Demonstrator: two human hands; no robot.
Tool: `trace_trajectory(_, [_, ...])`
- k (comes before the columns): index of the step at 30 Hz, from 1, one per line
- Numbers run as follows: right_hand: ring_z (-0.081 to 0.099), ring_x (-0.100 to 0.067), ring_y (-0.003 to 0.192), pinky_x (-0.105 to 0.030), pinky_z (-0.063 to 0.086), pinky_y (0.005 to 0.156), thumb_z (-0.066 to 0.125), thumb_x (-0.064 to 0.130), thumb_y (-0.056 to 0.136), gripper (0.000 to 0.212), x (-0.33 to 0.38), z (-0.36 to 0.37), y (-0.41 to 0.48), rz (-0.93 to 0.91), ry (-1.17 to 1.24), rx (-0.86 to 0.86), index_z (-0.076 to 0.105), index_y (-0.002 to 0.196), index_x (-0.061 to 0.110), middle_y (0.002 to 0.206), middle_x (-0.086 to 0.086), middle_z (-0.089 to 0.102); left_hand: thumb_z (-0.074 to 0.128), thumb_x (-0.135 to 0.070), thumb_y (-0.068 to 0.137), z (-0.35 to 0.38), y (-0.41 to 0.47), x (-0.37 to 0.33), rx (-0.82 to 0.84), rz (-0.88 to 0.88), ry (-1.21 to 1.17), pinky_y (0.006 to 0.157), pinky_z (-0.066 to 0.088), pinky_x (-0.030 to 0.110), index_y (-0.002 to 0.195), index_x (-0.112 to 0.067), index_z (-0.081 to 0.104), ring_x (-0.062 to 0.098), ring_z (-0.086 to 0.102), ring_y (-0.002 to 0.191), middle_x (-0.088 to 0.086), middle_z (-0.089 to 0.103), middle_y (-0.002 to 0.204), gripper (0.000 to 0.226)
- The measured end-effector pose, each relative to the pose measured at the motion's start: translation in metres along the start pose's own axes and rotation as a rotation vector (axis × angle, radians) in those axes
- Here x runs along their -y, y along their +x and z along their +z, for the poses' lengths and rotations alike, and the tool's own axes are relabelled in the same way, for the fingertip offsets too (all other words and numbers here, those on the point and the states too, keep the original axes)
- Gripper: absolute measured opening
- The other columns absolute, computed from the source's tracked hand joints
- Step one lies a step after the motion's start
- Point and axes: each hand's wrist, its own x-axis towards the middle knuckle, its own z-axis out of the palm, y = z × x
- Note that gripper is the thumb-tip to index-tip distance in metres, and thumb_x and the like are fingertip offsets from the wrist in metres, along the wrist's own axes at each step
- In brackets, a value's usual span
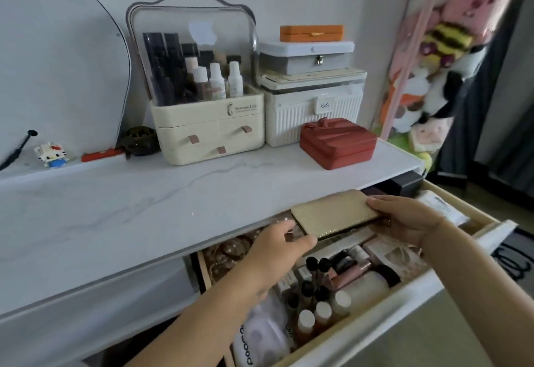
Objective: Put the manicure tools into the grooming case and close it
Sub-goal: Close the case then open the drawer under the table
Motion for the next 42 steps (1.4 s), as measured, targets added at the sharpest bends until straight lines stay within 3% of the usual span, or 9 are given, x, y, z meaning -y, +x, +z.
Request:
trace_trajectory(8, [0.058,-0.023,0.072,-0.026,0.056,0.048,0.054,0.008,0.092,0.019,-0.022,0.007,0.017,-0.041,-0.220,-0.067,0.059,0.109,0.005,0.088,-0.011,0.060,0.072,-0.041,0.058,0.010,0.018,0.002,0.041,-0.195,-0.313,0.114,0.029,0.046,0.100,-0.017,0.068,0.026,0.045,0.129,0.014,0.056,0.131,0.049])
trace_trajectory(12, [0.055,-0.023,0.109,-0.037,0.044,0.101,0.056,0.016,0.091,0.033,-0.023,0.010,0.032,-0.146,-0.474,-0.108,0.059,0.122,0.004,0.118,-0.009,0.062,0.067,-0.022,0.077,0.011,0.027,0.005,0.003,-0.196,-0.389,0.116,0.025,0.047,0.099,-0.010,0.064,0.032,0.036,0.135,0.022,0.050,0.134,0.024])
trace_trajectory(14, [0.051,-0.020,0.111,-0.036,0.036,0.105,0.053,0.018,0.093,0.032,-0.022,0.012,0.034,-0.148,-0.545,-0.084,0.060,0.121,0.005,0.117,-0.005,0.059,0.066,-0.021,0.079,0.011,0.031,0.011,0.004,-0.202,-0.378,0.115,0.026,0.045,0.084,-0.016,0.066,0.029,0.040,0.131,0.011,0.058,0.112,0.007])
trace_trajectory(16, [0.051,-0.019,0.107,-0.033,0.036,0.099,0.052,0.018,0.094,0.032,-0.024,0.014,0.037,-0.183,-0.606,-0.092,0.060,0.121,0.003,0.114,-0.007,0.059,0.068,-0.028,0.075,0.009,0.030,0.013,0.028,-0.179,-0.345,0.115,0.028,0.043,0.085,-0.012,0.066,0.026,0.046,0.124,0.005,0.059,0.104,0.019])
trace_trajectory(21, [0.053,-0.028,0.108,-0.030,0.041,0.083,0.059,0.034,0.088,0.039,-0.023,0.018,0.019,-0.298,-0.952,-0.084,0.055,0.116,0.006,0.105,-0.005,0.055,0.063,-0.044,0.084,0.008,0.017,0.011,0.063,-0.164,-0.091,0.110,0.025,0.032,0.148,-0.019,0.026,0.018,0.030,0.139,0.000,0.030,0.153,0.077])
trace_trajectory(24, [0.024,-0.019,0.138,-0.037,0.026,0.110,0.067,0.055,0.074,0.093,-0.020,0.014,-0.021,-0.362,-1.021,0.137,0.018,0.148,0.027,0.151,0.002,0.021,0.064,-0.058,0.077,0.009,-0.006,0.003,0.134,-0.020,0.167,0.116,0.020,0.036,0.151,-0.028,0.010,0.014,0.018,0.144,-0.005,0.015,0.158,0.095])
trace_trajectory(28, [0.002,-0.012,0.144,-0.047,0.011,0.118,0.066,0.075,0.056,0.117,-0.038,0.007,-0.076,-0.467,-1.263,0.332,-0.006,0.144,0.048,0.152,0.024,-0.002,0.062,-0.072,0.066,0.017,-0.044,0.008,0.281,0.143,0.634,0.120,0.003,0.041,0.148,-0.031,-0.014,0.009,-0.014,0.145,-0.010,-0.016,0.158,0.120])
trace_trajectory(31, [-0.007,0.000,0.139,-0.043,-0.002,0.118,0.071,0.069,0.056,0.119,-0.049,0.000,-0.093,-0.493,-1.295,0.370,-0.009,0.141,0.052,0.144,0.035,-0.005,0.062,-0.077,0.061,0.019,-0.061,0.020,0.301,0.192,0.844,0.111,-0.016,0.037,0.144,-0.032,-0.025,0.004,-0.029,0.136,-0.015,-0.031,0.152,0.128])
trace_trajectory(42, [-0.002,-0.012,0.142,-0.042,-0.010,0.114,0.080,0.058,0.052,0.123,-0.049,0.020,-0.075,-0.708,-1.324,0.087,0.004,0.147,0.039,0.155,0.013,-0.001,0.057,-0.073,0.070,0.002,-0.051,0.025,0.012,0.206,1.060,0.118,-0.011,0.042,0.145,-0.022,-0.024,0.016,-0.027,0.141,-0.002,-0.029,0.155,0.122])
